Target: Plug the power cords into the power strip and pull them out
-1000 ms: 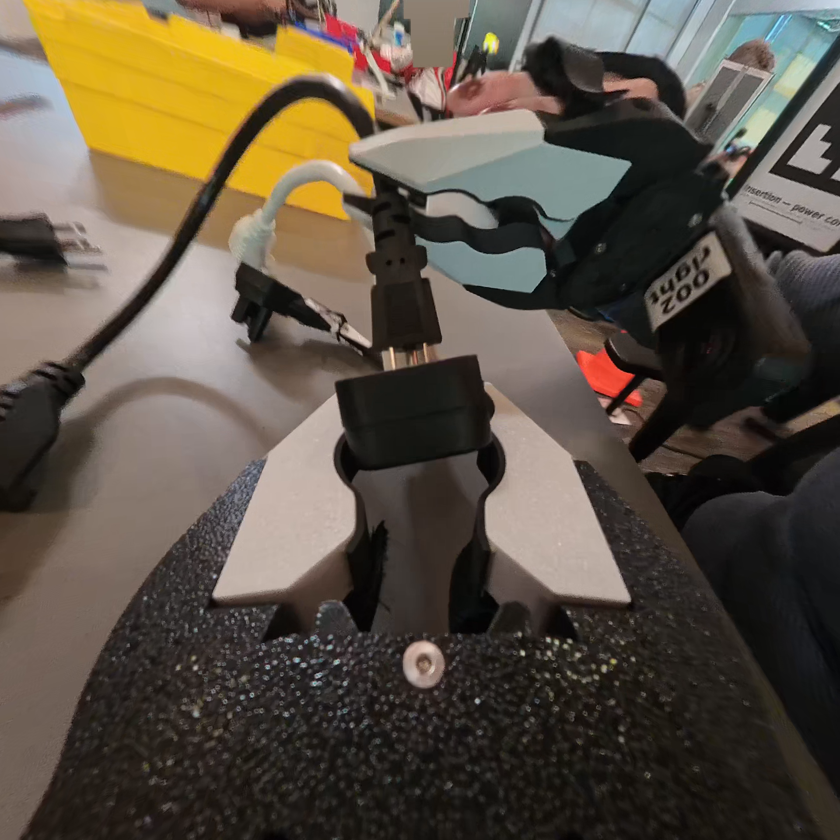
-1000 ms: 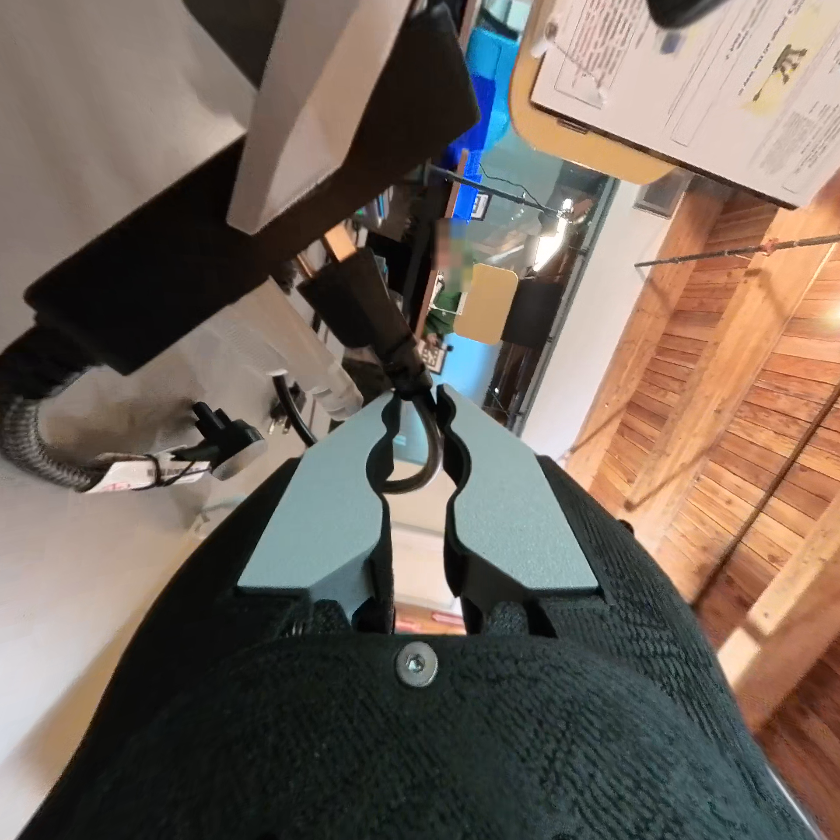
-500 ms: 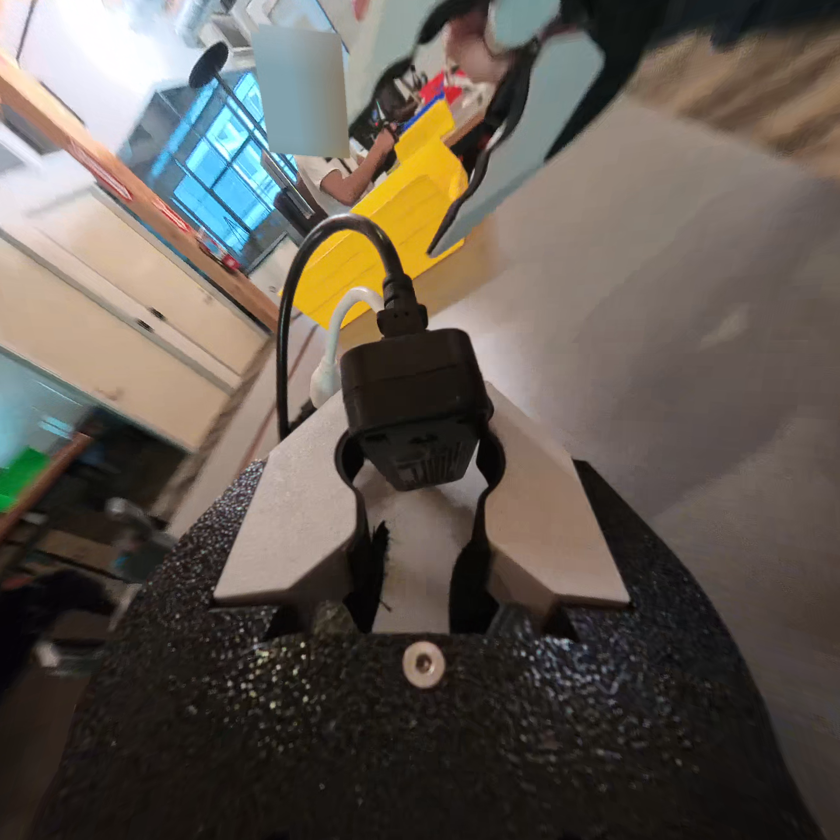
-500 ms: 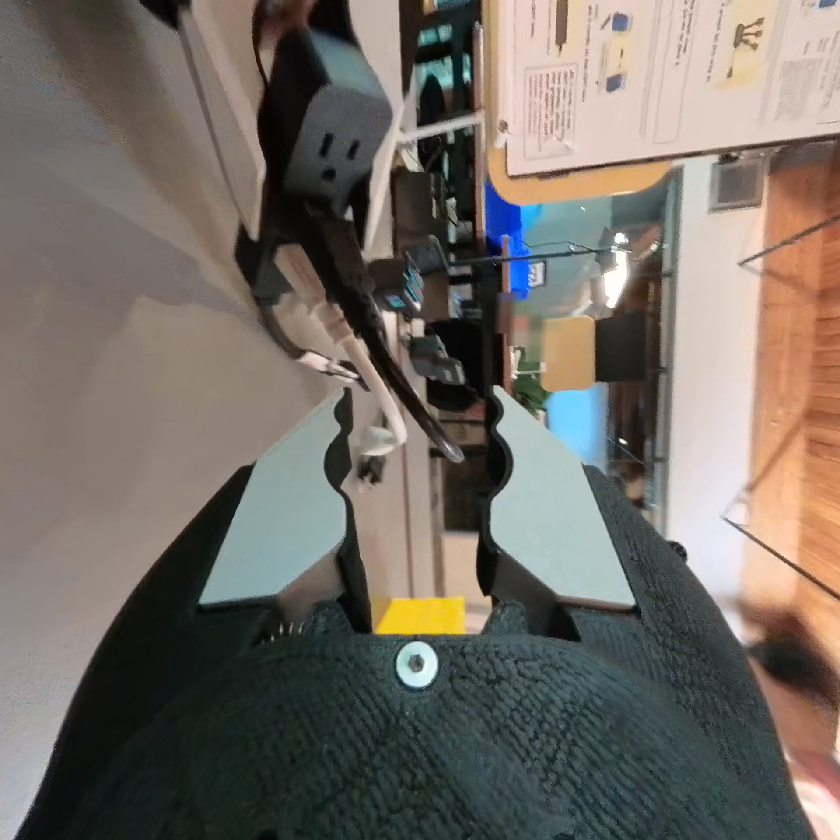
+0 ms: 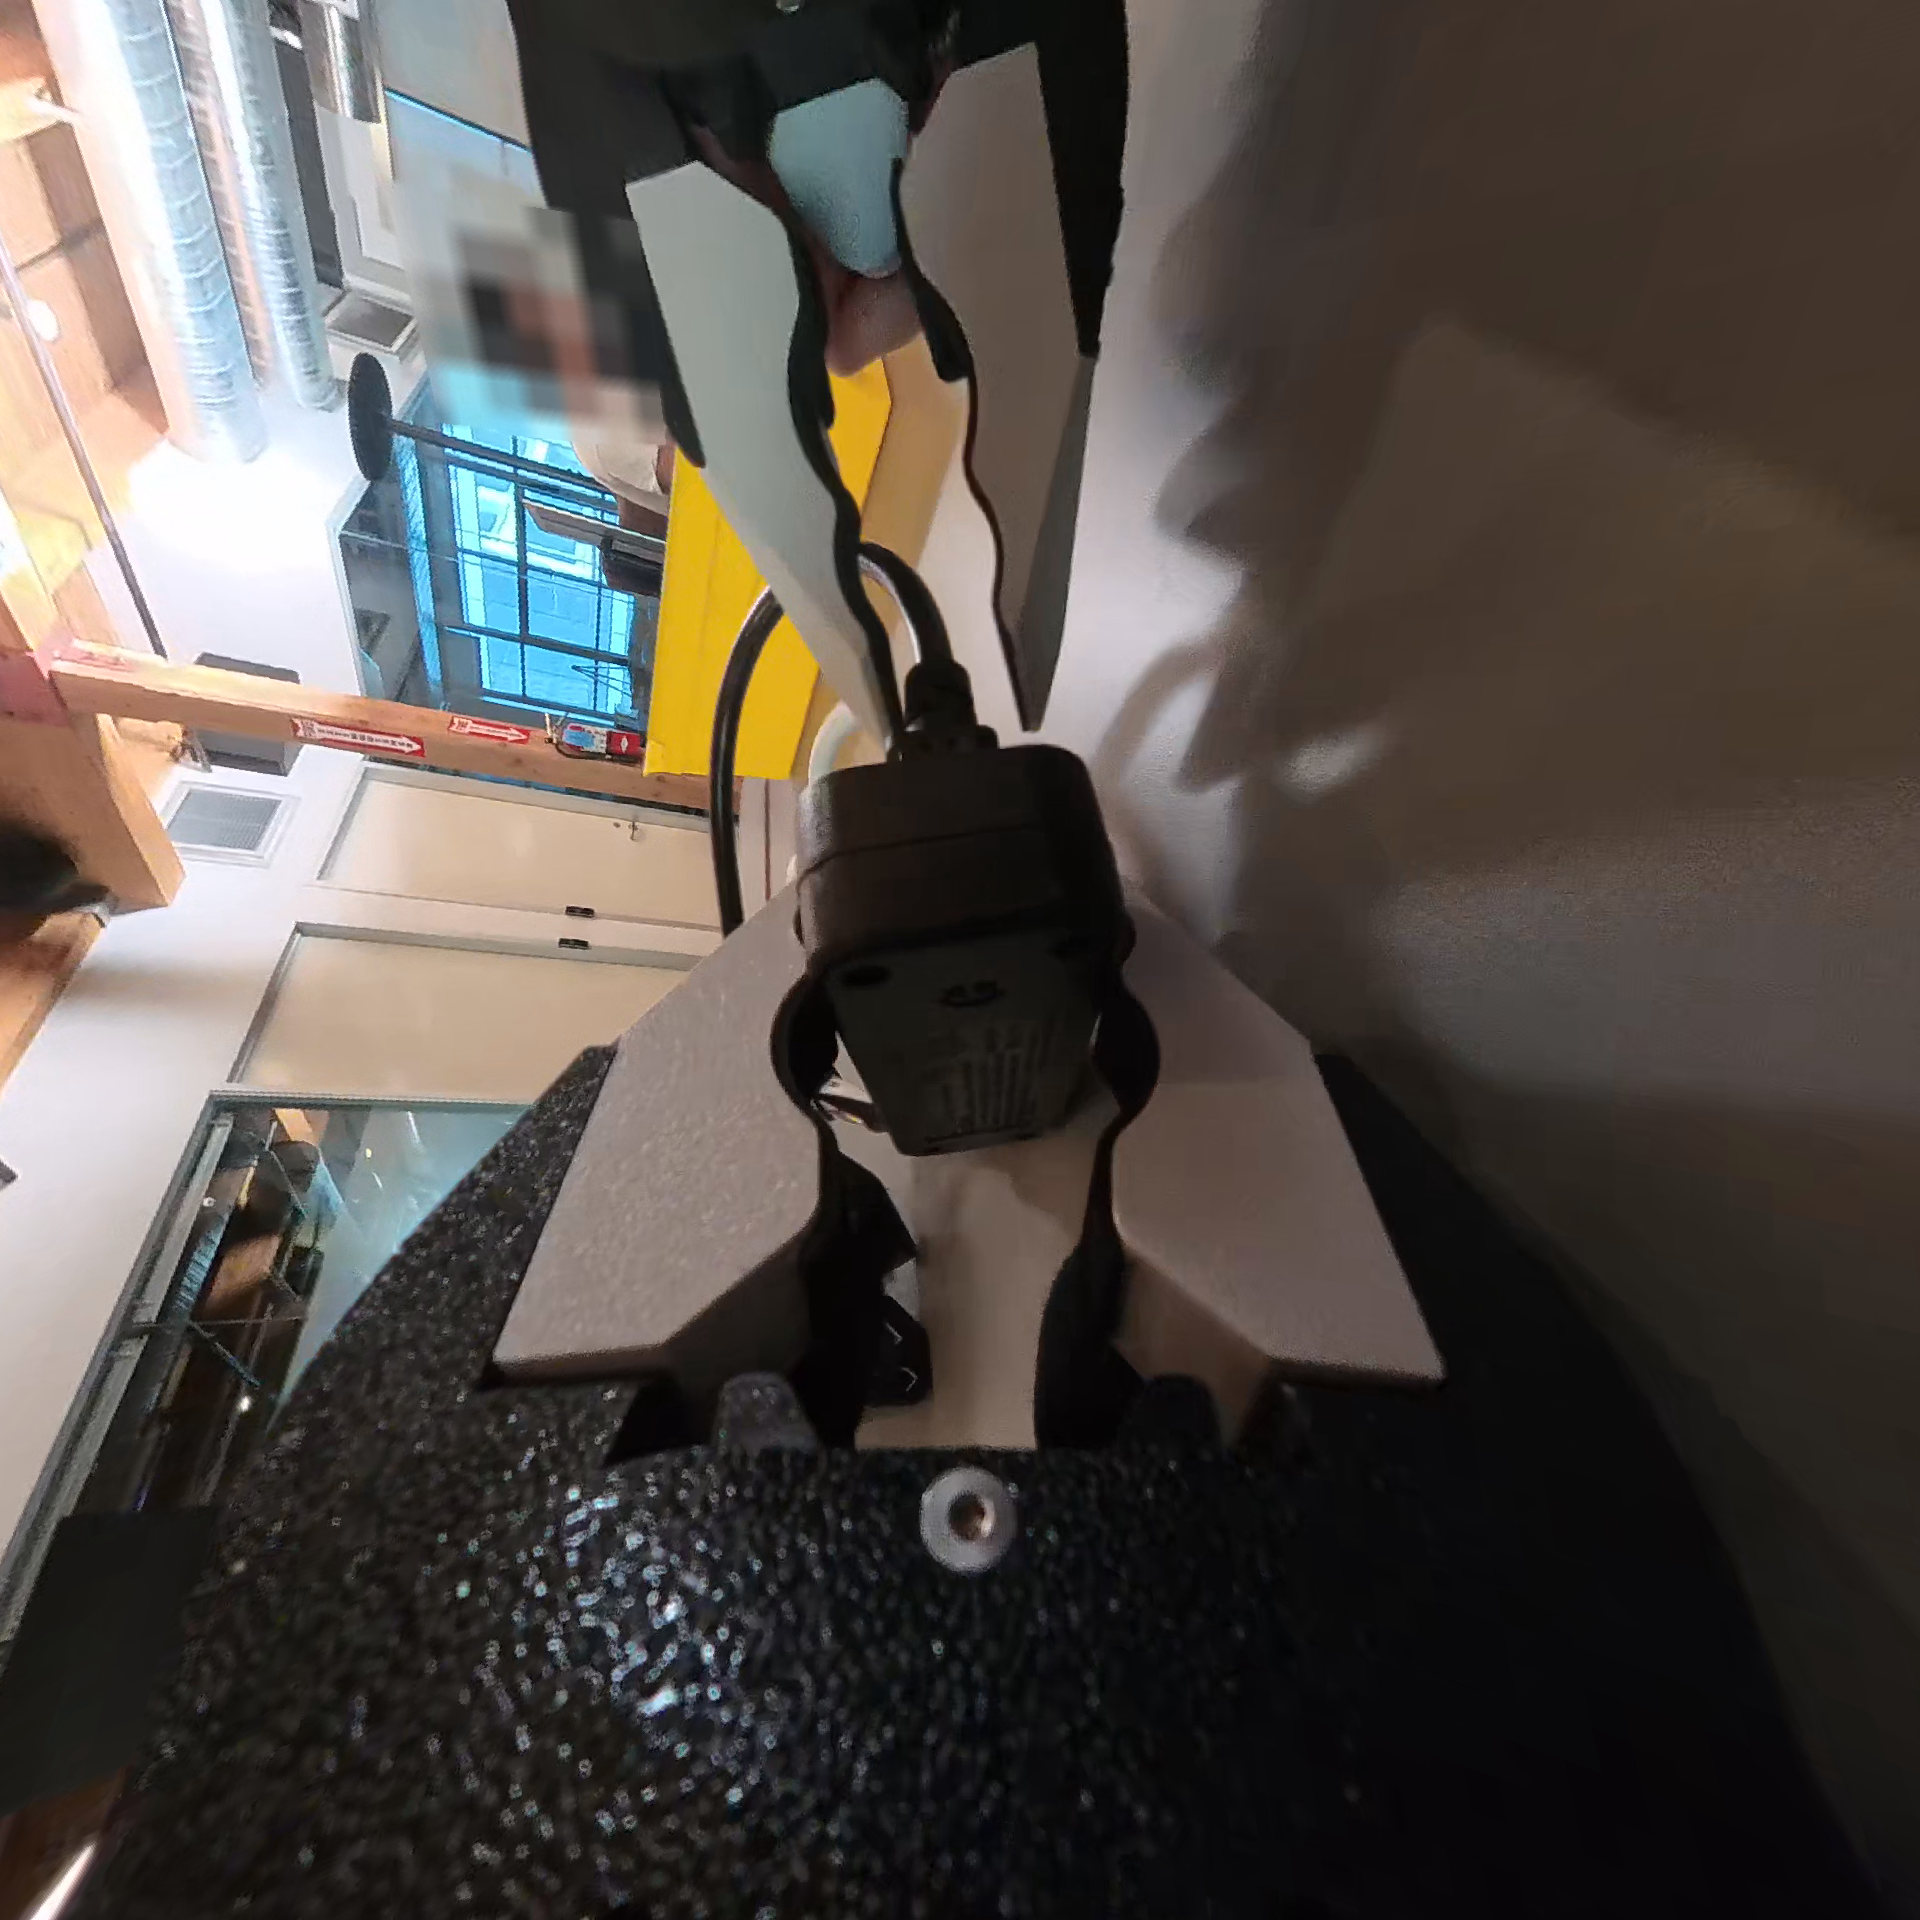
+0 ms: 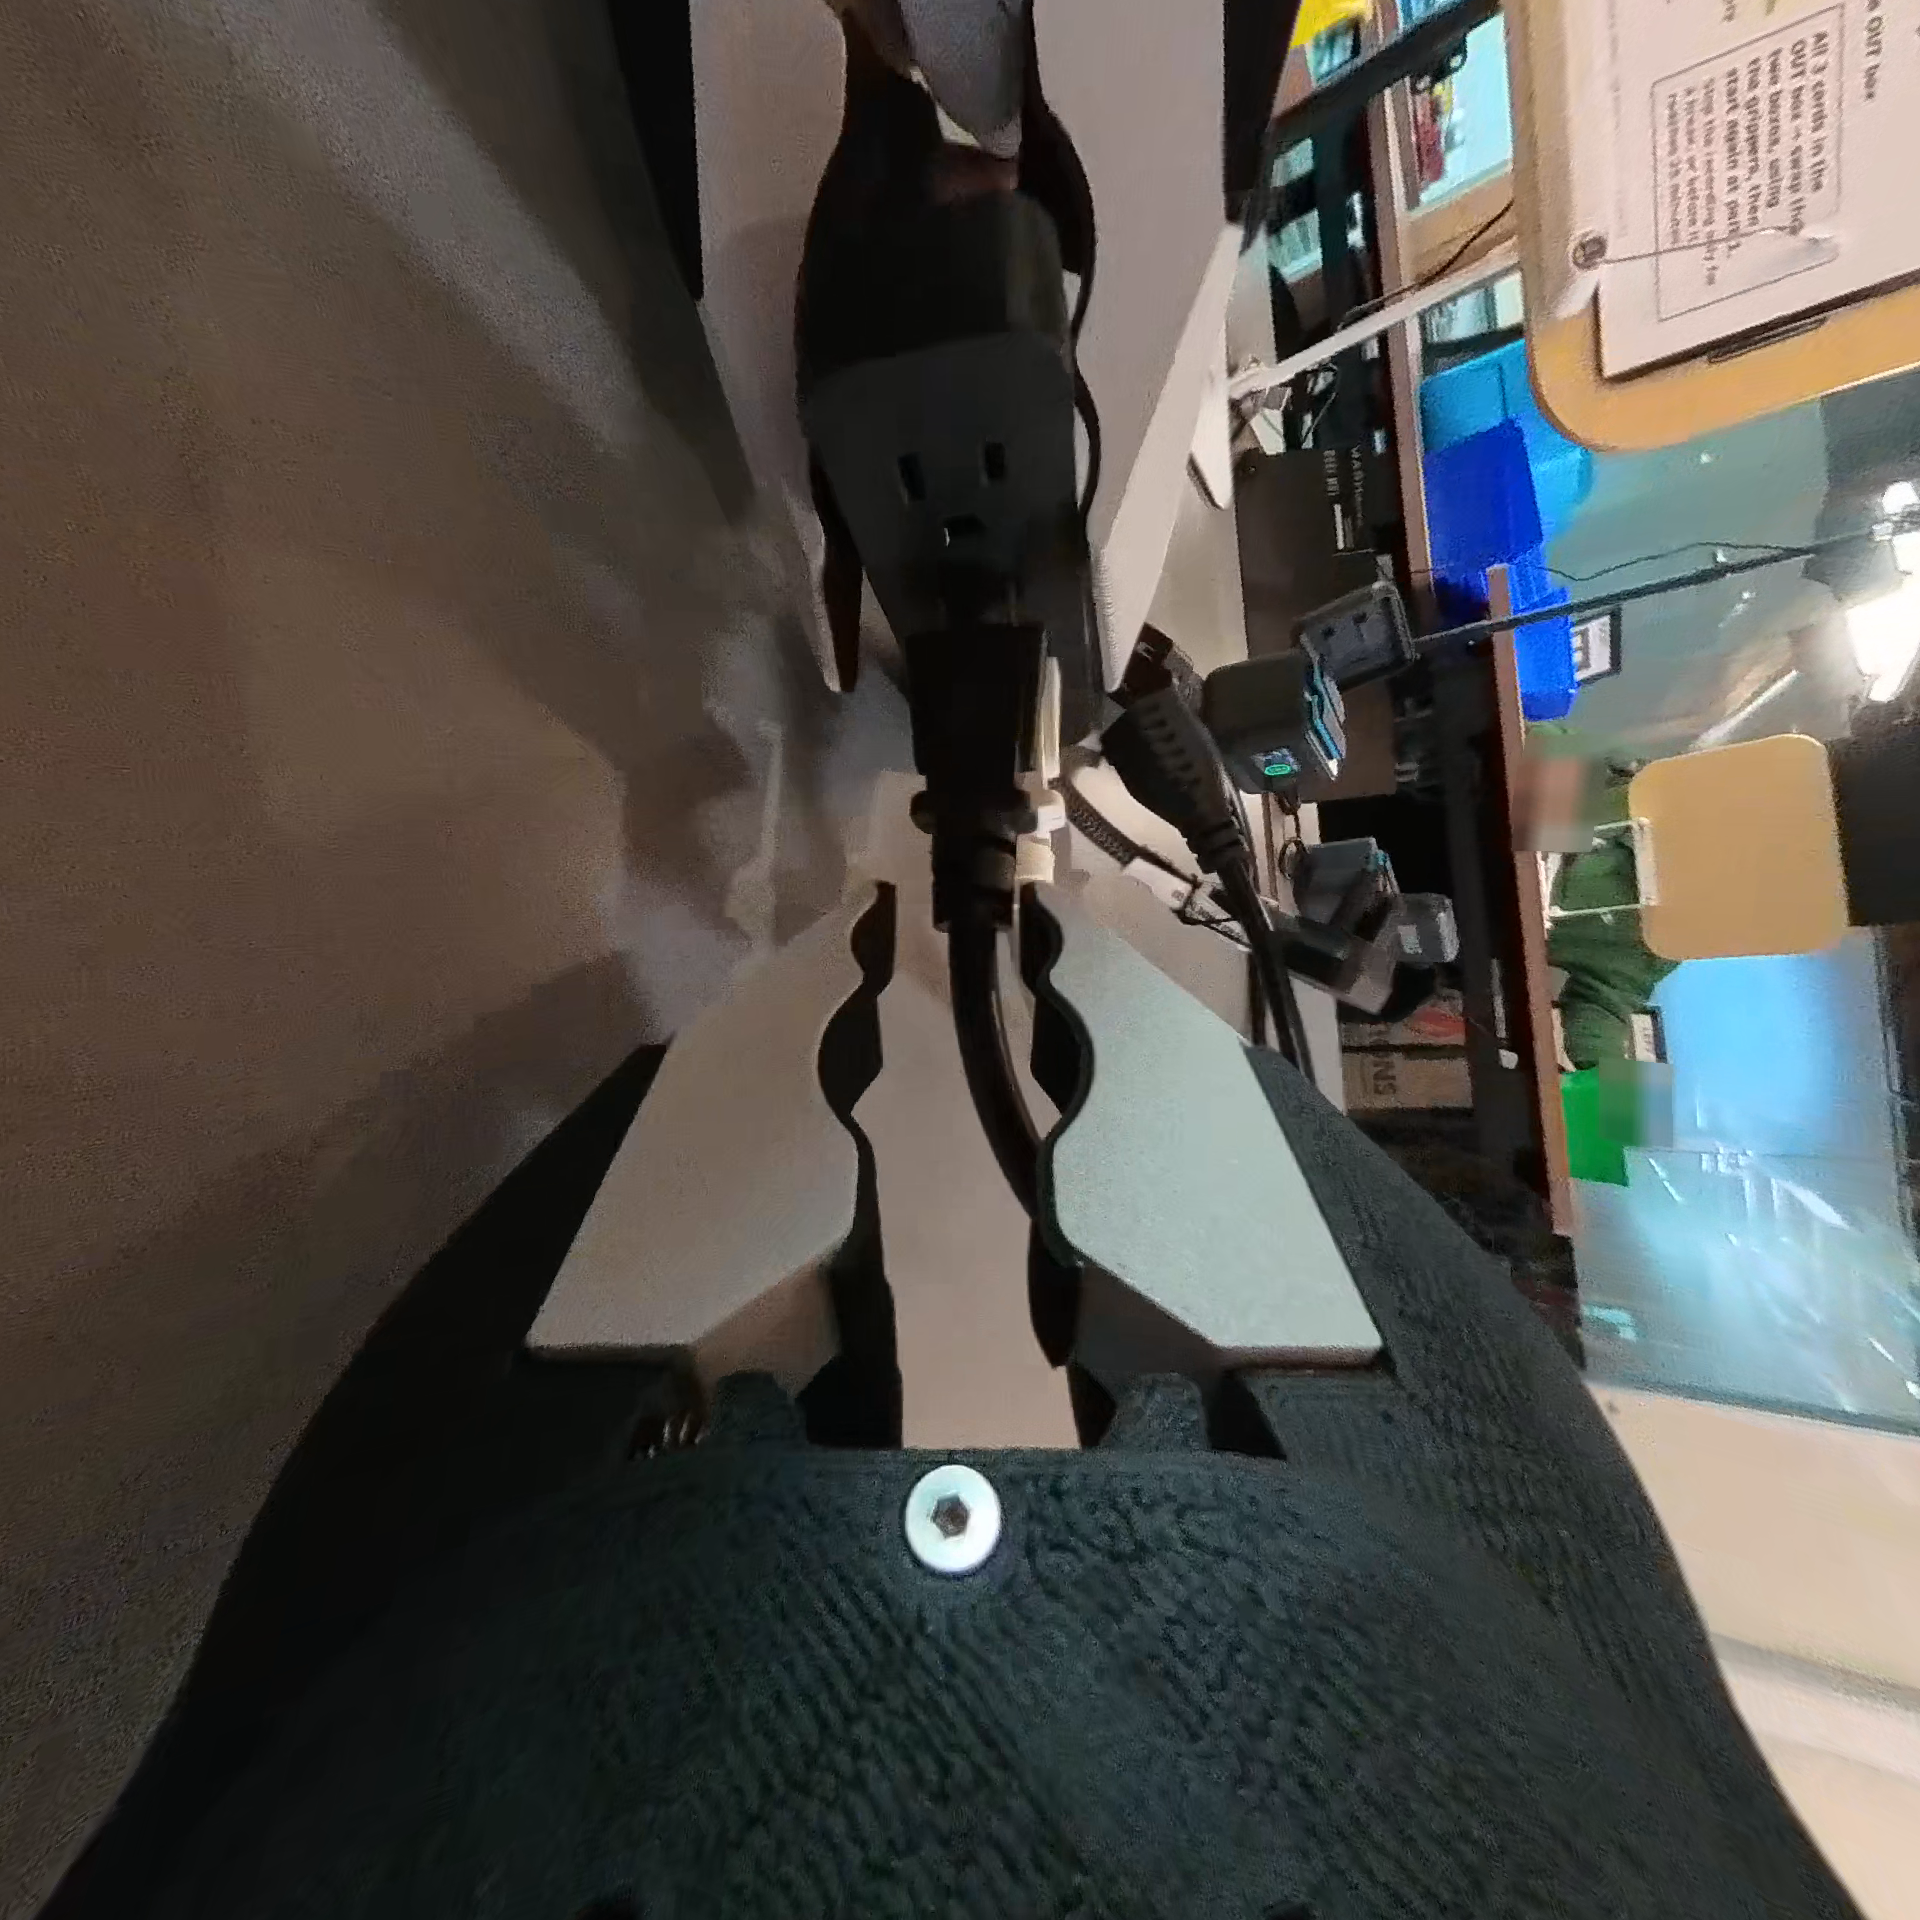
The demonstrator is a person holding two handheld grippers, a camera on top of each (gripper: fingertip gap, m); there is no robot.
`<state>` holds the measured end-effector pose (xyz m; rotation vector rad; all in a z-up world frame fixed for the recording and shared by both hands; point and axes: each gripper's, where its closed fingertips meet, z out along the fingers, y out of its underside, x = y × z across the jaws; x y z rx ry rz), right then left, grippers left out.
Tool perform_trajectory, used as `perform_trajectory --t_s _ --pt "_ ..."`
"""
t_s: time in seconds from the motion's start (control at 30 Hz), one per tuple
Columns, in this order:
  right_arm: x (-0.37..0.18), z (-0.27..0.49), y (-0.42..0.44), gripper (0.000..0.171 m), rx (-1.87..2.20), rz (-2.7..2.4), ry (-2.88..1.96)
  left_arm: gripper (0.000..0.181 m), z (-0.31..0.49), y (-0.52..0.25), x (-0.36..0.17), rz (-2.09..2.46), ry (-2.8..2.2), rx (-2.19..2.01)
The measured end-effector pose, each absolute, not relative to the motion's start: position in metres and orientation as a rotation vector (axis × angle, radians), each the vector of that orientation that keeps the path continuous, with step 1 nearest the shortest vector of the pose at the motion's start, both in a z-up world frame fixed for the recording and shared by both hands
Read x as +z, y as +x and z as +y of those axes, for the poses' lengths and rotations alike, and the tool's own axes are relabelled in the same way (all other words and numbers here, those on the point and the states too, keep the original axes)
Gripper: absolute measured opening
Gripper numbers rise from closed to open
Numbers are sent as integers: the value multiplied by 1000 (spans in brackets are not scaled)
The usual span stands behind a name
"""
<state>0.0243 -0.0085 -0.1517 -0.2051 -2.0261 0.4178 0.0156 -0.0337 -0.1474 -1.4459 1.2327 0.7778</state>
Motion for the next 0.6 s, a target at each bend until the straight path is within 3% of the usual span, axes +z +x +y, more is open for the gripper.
perform_trajectory --t_s 0.07,0.27,0.33,0.6 --pt "-149 -10 24 13 473 -2001 -218 46 -34 16 -148 1235 -1440 770" --pt "-158 -6 21 13 492 -1959 -266 46 -32 2 -146 1136 -1482 805" --pt "-163 -7 20 14 470 -1952 -253 57 -31 -9 -152 1146 -1524 864" --pt "-165 -11 20 14 412 -1904 -203 44 -35 -13 -152 1216 -1489 941"
